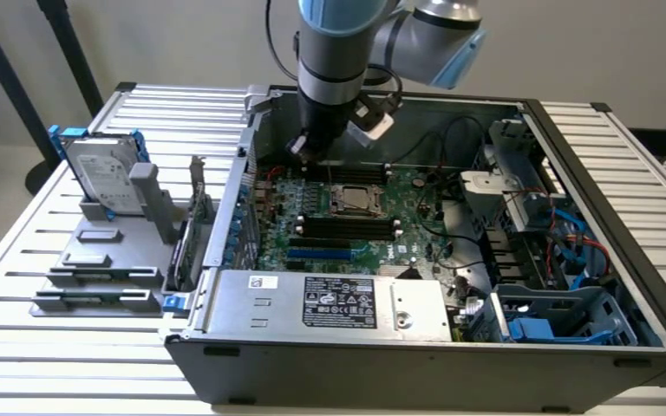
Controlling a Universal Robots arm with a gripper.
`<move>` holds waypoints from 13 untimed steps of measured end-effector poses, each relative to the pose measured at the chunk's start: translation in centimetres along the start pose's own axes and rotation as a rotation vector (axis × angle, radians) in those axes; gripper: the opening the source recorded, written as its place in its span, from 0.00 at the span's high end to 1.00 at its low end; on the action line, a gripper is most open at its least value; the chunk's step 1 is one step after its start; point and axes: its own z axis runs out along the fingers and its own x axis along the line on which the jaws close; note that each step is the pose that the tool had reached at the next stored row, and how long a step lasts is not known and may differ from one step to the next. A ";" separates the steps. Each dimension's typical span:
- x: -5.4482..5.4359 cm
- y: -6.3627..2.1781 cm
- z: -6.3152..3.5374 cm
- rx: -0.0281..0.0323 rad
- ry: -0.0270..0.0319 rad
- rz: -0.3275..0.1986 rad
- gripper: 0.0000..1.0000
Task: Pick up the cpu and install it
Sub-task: 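Install the first cpu locking lever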
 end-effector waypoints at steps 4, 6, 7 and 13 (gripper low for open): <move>0.0 0.00 -0.01 -0.0200 0.0164 -0.004 0.89; 0.0 0.00 -0.01 -0.0304 0.0249 -0.007 0.89; 0.0 0.00 -0.01 -0.0355 0.0291 -0.008 0.89; 0.0 0.04 0.11 -0.0570 0.0465 -0.009 0.89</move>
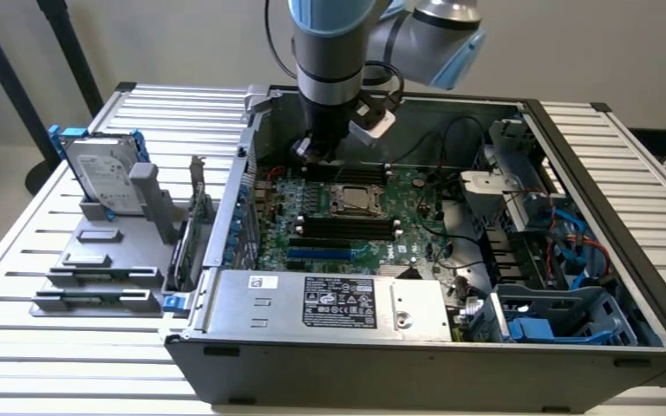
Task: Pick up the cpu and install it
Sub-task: 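Install the first cpu locking lever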
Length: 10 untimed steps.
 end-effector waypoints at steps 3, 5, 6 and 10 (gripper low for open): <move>-0.1 0.05 0.23 -0.0060 -0.0002 0.004 0.89; -0.1 0.10 0.40 -0.0123 -0.0064 0.004 0.89; -0.1 0.12 0.48 -0.0162 -0.0106 0.004 0.89; -0.1 0.22 0.87 -0.0320 -0.0286 0.003 0.89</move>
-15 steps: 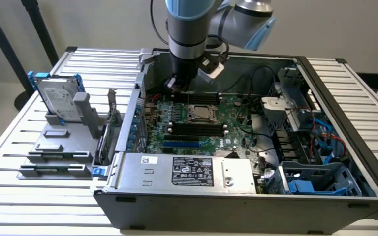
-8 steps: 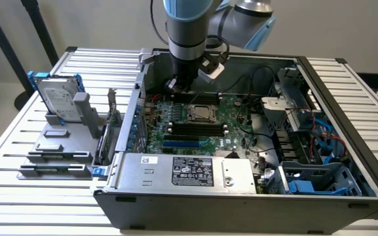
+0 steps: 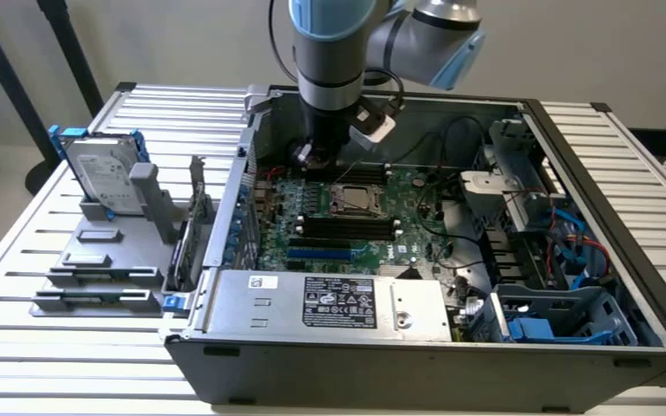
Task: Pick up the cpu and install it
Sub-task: 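Install the first cpu locking lever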
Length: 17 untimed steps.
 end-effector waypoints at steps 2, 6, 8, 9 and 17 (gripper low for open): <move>0.0 0.04 0.22 -0.0051 -0.0058 0.000 0.89; 0.2 0.21 0.62 -0.0083 -0.0087 0.002 0.89; 0.3 0.30 0.79 -0.0089 -0.0087 0.003 0.89; 0.3 0.34 0.88 -0.0093 -0.0087 0.003 0.89; 0.9 0.19 2.10 -0.0142 -0.0123 0.007 0.89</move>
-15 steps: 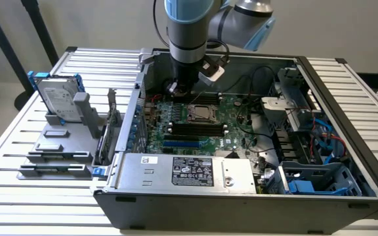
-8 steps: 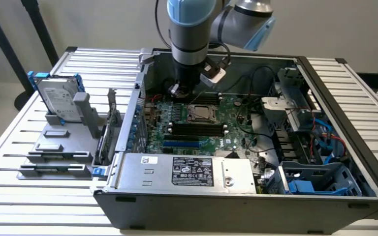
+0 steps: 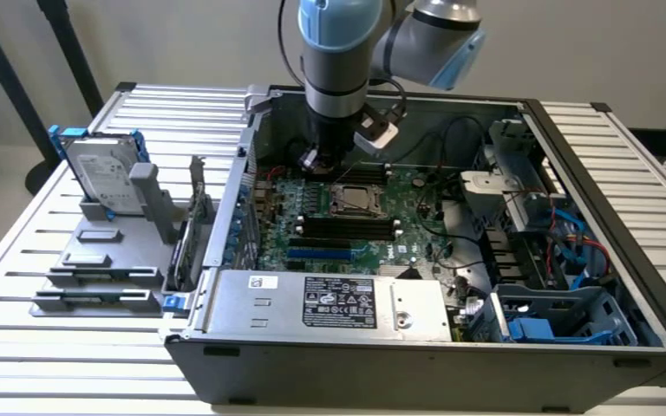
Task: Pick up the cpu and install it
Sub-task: 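Install the first cpu locking lever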
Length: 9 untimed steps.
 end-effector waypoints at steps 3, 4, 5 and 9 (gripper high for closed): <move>0.2 -0.12 0.40 -0.0059 -0.0060 0.001 0.89; 0.2 -0.13 0.46 -0.0089 -0.0092 0.001 0.89; 0.3 -0.11 0.47 -0.0113 -0.0118 0.001 0.89; 0.3 -0.06 0.51 -0.0178 -0.0185 0.001 0.89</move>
